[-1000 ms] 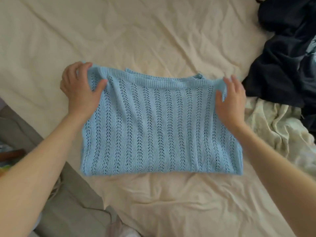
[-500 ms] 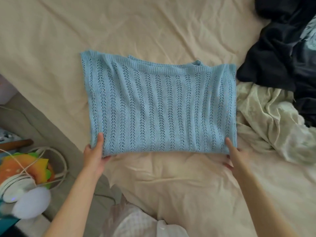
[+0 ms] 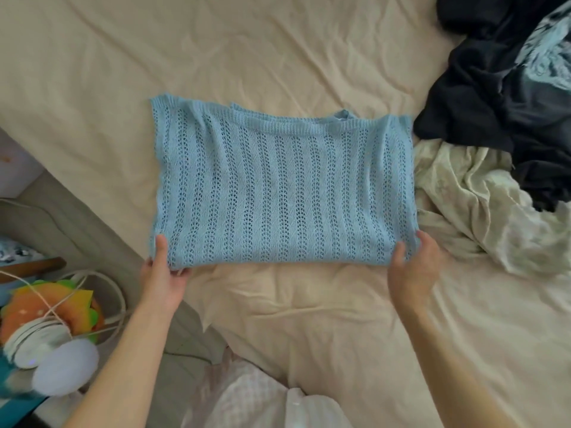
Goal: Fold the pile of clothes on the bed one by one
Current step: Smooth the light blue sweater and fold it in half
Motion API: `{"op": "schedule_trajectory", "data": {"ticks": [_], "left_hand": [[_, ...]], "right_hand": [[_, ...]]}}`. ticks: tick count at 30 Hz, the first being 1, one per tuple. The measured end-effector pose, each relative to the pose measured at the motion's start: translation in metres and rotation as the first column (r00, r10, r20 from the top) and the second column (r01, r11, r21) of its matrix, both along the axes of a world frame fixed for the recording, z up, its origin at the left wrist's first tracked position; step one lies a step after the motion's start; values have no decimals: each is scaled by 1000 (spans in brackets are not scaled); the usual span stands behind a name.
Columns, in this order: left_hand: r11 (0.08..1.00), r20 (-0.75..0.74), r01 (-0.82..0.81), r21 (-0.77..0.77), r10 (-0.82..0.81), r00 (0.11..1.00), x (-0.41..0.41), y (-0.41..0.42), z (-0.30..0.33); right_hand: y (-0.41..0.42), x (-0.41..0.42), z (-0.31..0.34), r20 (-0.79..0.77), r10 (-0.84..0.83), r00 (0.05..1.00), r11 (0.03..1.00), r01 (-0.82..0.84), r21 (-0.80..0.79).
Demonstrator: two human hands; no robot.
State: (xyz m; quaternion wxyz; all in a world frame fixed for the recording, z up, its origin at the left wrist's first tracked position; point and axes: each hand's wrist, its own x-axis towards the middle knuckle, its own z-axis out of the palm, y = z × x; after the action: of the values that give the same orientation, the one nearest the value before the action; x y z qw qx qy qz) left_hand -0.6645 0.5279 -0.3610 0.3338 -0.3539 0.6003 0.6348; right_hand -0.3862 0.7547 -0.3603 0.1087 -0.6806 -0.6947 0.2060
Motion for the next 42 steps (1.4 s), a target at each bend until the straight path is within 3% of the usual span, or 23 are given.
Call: {"op": "schedule_trajectory", "data": {"ticks": [2,4,6,8,10,11,12,13,15,17,18,19,21,22,23,25,28,33,35,36,38,40,42], "left_hand": [[997,127,-78,30,73,989,10,1,-3],[993,176,-120,10,116,978,17,3,-1],[992,78,-110,-66,115,990,22,11,4],[982,-126,-117,-146,99,987,28,26,18],[984,-380,-61,-168,-7,925,36,47,37],[984,-506,12,-177,-101,857,42,62,50],[975,-614,105,-195,-205,763,50,78,59],[955,-696,199,-222,-298,653,59,95,67],[879,-779,366,-305,-452,435,85,130,77],[737,-794,556,-383,-571,210,119,162,82],[620,-790,654,-434,-610,54,138,174,79],[456,-748,711,-536,-647,-148,156,184,72],[41,-482,631,-774,-685,-547,184,193,50],[-138,-311,541,-830,-689,-654,191,192,38],[-257,-173,467,-846,-696,-697,194,188,27],[-334,-15,381,-862,-734,-679,189,174,8],[-314,48,320,-894,-777,-628,161,149,-1],[40,-269,373,-927,-763,-587,137,123,5],[92,-282,318,-943,-728,-625,137,114,6],[82,-260,292,-953,-716,-647,139,110,6],[-29,-156,251,-967,-713,-684,147,101,1],[-168,-37,234,-958,-733,-679,153,99,-2],[-229,6,246,-942,-743,-669,151,106,-6]], "right_hand": [[-30,-16,1,59,416,907,902,-420,102],[-55,-35,0,93,689,719,723,-690,-24],[-67,-51,-5,81,813,577,580,-788,-207],[-64,-62,-12,17,804,595,560,-746,-360],[-56,-71,-5,-236,546,804,628,-579,-520],[-49,-72,7,-399,234,887,662,-446,-602],[-41,-70,20,-516,-110,850,647,-333,-686],[-32,-63,33,-563,-382,733,595,-271,-757],[-11,-38,50,-553,-684,475,512,-228,-828],[12,-8,62,-521,-807,278,489,-180,-853],[24,4,66,-526,-816,240,500,-162,-850],[34,16,68,-539,-804,250,514,-162,-842],[50,29,66,-547,-761,349,519,-179,-836],[53,32,61,-526,-737,423,512,-158,-844],[55,32,55,-492,-717,494,509,-111,-854],[58,34,39,-411,-695,591,527,30,-849],[60,35,19,-377,-671,639,583,140,-800],[52,38,14,-525,-567,635,745,122,-656],[48,41,13,-556,-546,627,775,126,-619],[47,43,10,-545,-555,628,771,144,-620],[45,47,3,-478,-587,654,741,196,-642],[44,50,-6,-397,-563,725,736,221,-640],[46,49,-11,-365,-507,780,758,202,-620]]}}
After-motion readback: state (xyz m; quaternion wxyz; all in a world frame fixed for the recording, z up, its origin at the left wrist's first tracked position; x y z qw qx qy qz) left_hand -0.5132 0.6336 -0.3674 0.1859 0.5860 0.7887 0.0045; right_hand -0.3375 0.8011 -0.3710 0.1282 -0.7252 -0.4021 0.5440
